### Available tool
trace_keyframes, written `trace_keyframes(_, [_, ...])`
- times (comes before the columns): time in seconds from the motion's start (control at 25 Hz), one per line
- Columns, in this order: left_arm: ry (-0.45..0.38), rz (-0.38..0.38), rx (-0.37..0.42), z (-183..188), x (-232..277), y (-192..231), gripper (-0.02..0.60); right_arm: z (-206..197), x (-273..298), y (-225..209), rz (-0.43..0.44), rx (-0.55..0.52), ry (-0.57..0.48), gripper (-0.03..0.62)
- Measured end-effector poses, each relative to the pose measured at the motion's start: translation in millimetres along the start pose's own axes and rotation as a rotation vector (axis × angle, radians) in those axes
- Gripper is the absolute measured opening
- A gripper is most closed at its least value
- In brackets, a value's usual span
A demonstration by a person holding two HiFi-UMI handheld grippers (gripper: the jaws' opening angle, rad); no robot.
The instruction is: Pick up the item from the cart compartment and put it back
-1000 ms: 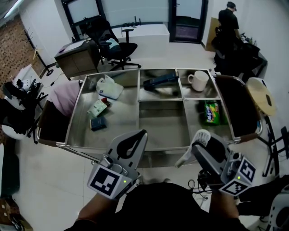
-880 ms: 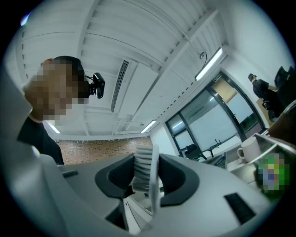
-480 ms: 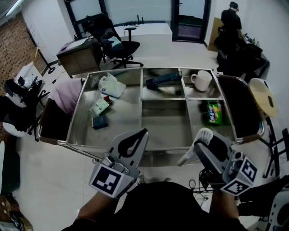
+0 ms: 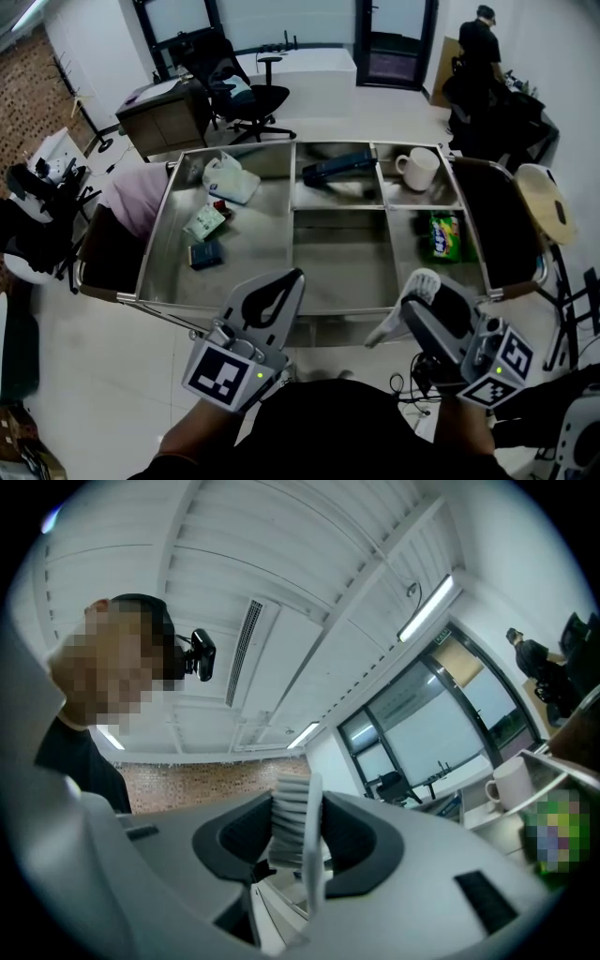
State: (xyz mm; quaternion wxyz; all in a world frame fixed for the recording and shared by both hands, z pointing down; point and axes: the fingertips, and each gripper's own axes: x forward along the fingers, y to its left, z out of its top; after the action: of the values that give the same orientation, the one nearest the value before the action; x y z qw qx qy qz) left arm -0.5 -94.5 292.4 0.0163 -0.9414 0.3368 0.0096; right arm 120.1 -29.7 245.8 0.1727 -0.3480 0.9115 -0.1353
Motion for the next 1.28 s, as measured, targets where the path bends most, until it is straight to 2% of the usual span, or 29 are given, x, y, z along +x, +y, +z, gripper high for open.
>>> trace_keyframes(0.24, [-0.008,0.006,0.007,3,-2,4,0.0,23,4,2,0.033,0.009,-0.042,0.167])
trace_keyframes(0.44, [-0.017,0.02,0.014,7,-3,11,0.0,51,15,-5,0.013,-0.067,-0.085,0.169])
trace_keyframes(0.72, [-0.02,0.043,-0.004,6,-5,21,0.0,75,30,-17,0.0,-0.103,-0.127,0.169])
trace_keyframes(0.84, [-0.024,0.046,0.001,7,-6,24,0.0,72,41,-28,-0.035,-0.165,-0.078,0.169])
trace_keyframes(1.0, [-0.028,0.053,0.001,6,-8,28,0.0,48,60,-42,-0.07,-0.232,0.053,0.169])
trace_keyframes(1.12, [-0.029,0.064,-0.005,5,-10,34,0.0,26,71,-54,-0.104,-0.23,0.142,0.169])
trace_keyframes(1.28, [-0.028,0.072,-0.014,2,-12,40,0.0,6,77,-69,-0.14,-0.206,0.211,0.169])
